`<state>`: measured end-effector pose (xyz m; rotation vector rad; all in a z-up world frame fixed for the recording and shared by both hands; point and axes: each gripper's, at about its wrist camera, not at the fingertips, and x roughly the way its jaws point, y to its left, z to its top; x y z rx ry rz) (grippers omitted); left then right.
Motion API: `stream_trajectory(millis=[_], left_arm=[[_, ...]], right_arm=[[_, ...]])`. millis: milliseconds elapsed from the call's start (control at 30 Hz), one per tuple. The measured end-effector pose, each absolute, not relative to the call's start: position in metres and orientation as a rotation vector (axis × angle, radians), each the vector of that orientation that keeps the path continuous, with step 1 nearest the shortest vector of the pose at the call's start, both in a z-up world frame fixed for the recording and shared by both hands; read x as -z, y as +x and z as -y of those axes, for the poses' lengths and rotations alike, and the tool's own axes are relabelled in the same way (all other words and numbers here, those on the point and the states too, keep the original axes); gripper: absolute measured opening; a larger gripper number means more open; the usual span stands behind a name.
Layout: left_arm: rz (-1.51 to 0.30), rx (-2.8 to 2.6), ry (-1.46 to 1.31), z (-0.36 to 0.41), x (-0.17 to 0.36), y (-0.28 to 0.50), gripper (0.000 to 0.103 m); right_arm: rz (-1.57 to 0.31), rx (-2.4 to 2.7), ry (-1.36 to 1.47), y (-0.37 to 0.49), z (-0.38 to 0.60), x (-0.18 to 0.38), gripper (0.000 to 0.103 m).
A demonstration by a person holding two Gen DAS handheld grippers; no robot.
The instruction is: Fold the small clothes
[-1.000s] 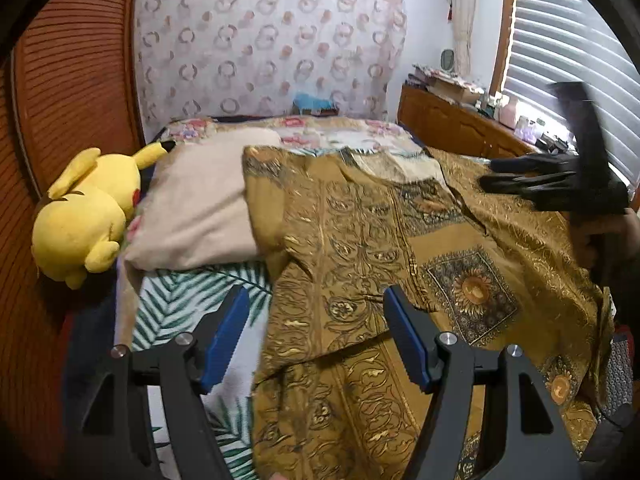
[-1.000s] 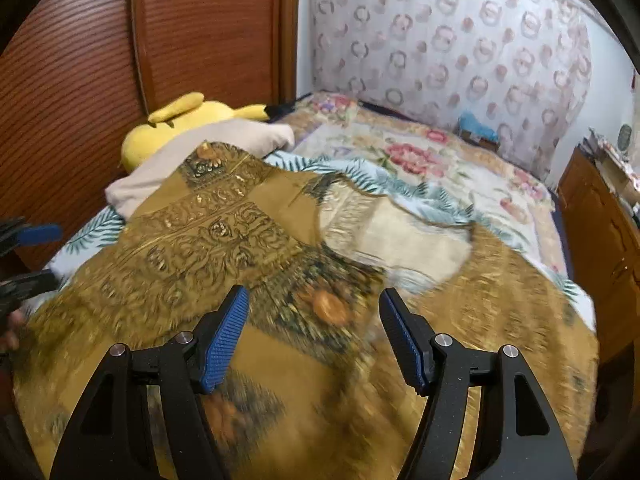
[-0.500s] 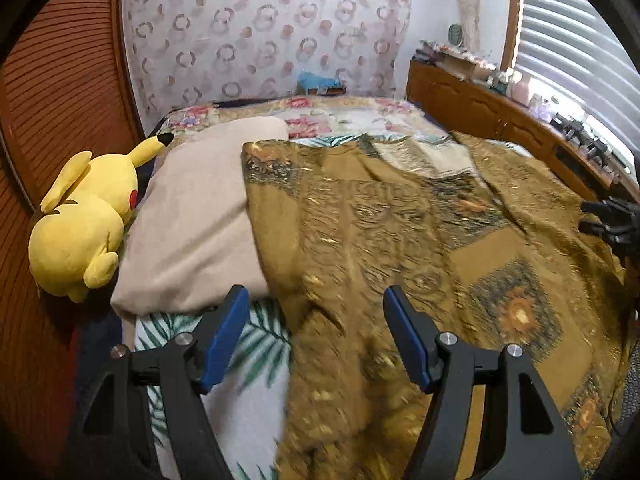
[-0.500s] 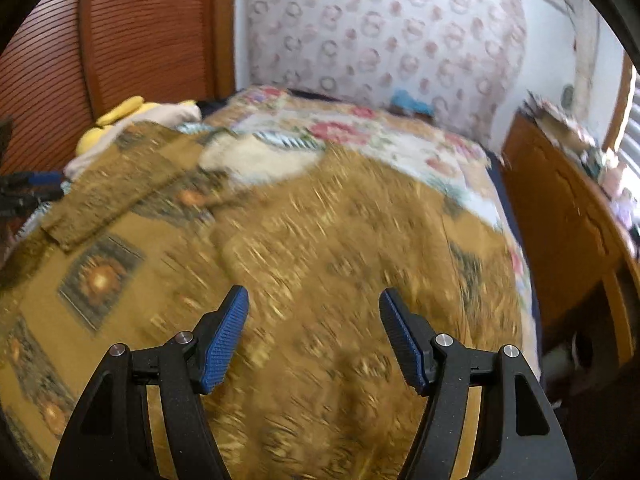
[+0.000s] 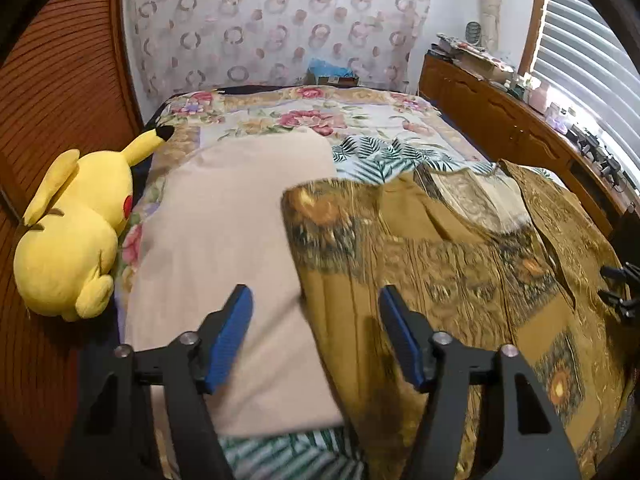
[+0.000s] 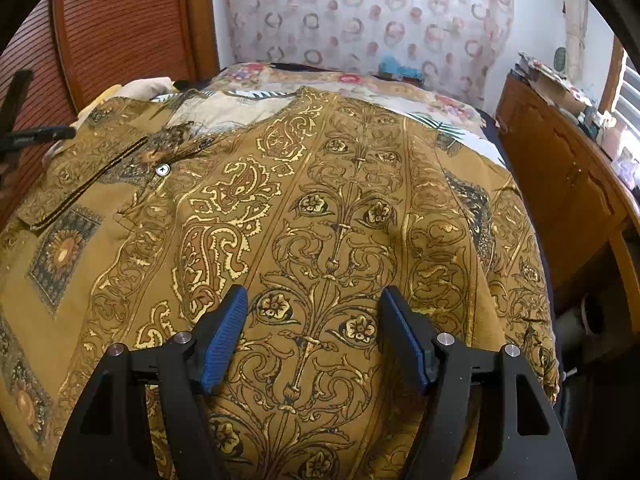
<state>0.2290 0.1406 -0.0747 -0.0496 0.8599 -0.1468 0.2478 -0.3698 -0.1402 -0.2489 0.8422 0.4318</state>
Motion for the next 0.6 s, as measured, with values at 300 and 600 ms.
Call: stream_trajectory(millis=[300, 600], left_arm=[[-0.882, 0.157, -0.061, -0.138, 0.079, 0.256, 0.033], [-0.771, 0.148, -0.014, -0.128, 0.041, 0.252, 0.000]], right_arm=[[-0.842, -0.433, -0.246, 0.247, 0.369, 0.141, 0.072], [-0.842, -0.433, -0.247, 0.247, 0.369, 0.141, 0.072]])
